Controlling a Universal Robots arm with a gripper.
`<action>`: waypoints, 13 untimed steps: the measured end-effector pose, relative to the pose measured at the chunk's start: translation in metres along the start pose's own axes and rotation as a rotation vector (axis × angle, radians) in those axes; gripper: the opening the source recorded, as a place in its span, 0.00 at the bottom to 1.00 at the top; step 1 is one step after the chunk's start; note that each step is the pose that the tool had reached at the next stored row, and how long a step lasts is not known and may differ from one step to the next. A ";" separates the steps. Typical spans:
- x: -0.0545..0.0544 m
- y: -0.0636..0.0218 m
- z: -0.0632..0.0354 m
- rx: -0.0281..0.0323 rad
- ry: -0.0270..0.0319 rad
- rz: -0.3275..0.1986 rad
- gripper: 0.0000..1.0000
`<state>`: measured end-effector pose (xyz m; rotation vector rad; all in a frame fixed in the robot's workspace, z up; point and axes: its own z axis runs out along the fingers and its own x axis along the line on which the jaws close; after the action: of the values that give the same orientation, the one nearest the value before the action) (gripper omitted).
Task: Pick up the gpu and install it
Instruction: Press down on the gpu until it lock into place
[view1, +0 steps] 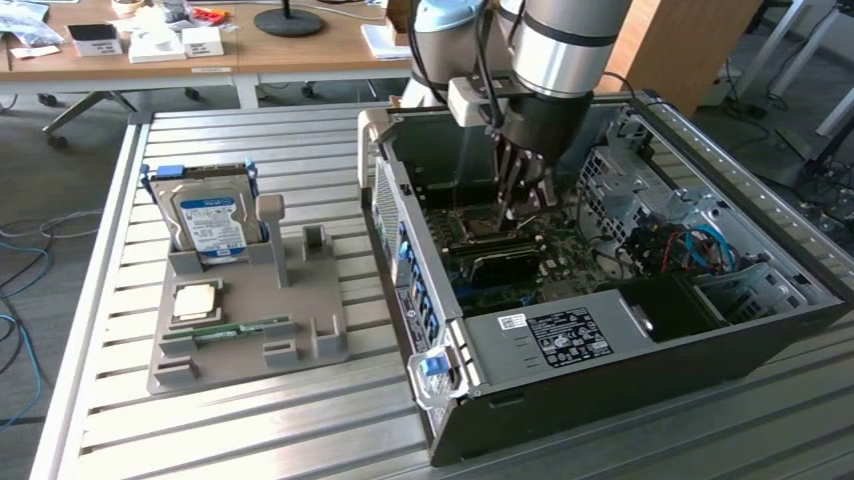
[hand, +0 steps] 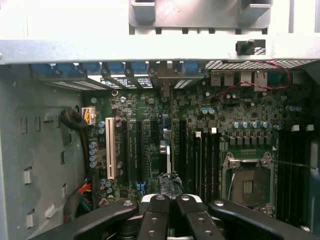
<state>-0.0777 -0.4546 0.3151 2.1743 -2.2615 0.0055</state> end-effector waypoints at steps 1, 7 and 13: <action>0.000 0.0000 0.0018 0.0001 -0.0001 0.000 0.11; 0.000 0.0000 0.0128 0.0001 0.0000 0.000 0.11; 0.000 0.0000 0.0190 -0.0001 0.0003 0.000 0.11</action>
<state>-0.0778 -0.4545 0.2961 2.1738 -2.2616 0.0057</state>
